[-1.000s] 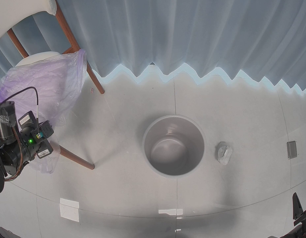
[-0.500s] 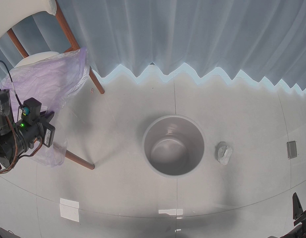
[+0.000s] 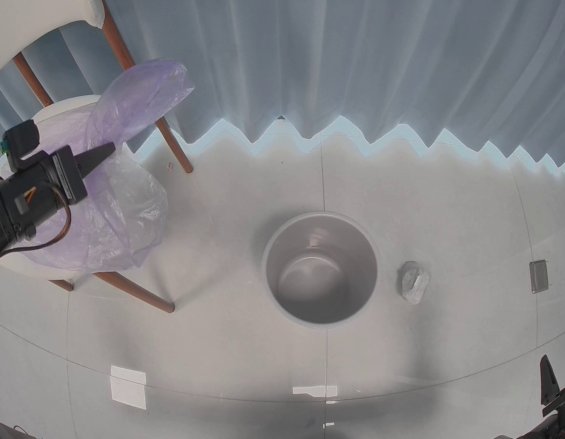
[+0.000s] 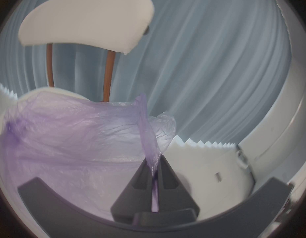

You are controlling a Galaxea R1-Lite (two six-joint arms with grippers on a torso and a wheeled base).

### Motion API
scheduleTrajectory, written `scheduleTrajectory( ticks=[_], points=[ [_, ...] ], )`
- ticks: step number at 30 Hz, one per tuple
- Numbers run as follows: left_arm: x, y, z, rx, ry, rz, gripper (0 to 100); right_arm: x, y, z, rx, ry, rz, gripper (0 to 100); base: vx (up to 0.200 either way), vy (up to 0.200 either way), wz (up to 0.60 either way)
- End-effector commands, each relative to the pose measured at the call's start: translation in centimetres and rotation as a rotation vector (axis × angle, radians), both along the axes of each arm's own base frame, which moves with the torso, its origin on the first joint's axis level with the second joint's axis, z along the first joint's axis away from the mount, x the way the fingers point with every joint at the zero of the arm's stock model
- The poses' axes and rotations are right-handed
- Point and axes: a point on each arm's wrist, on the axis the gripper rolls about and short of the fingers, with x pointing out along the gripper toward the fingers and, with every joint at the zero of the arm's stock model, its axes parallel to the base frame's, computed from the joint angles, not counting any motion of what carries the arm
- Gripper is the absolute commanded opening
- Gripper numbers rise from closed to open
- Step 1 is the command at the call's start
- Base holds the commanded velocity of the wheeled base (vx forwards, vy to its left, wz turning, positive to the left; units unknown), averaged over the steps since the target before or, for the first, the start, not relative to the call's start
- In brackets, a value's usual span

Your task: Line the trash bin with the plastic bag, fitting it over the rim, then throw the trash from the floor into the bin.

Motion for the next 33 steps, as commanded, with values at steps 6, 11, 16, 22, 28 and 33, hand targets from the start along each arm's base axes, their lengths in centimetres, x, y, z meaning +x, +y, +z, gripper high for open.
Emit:
scheduleTrajectory(
  ticks=[6, 11, 16, 22, 28, 33],
  points=[
    [-2.9, -0.9, 5.2, -0.385, -0.055, -0.192, 0, 0.0, 0.0, -0.5, 0.000, 0.000, -0.001, 100, 0.000, 0.000, 0.00],
    [-2.3, -3.2, 6.5, -0.430, -0.028, -0.347, 0, 0.0, 0.0, -0.5, 0.001, 0.000, -0.001, 100, 0.000, 0.000, 0.00],
    [-2.8, -5.6, 6.1, -0.386, 0.037, -0.593, 0, 0.0, 0.0, -0.5, 0.001, 0.000, -0.001, 100, 0.000, 0.000, 0.00],
    [-2.1, -8.5, 5.2, -0.357, 0.097, -0.715, 0, 0.0, 0.0, -0.5, 0.003, 0.000, -0.001, 100, 0.000, 0.000, 0.00],
    [-2.0, -11.3, 4.8, -0.343, 0.139, -0.803, 0, 0.0, 0.0, -0.5, 0.003, 0.000, -0.001, 100, 0.000, 0.000, 0.00],
    [-1.7, -12.7, 4.3, -0.334, 0.163, -0.831, 0, 0.0, 0.0, -0.5, 0.004, 0.000, -0.001, 100, 0.000, 0.000, 0.00]
  ],
)
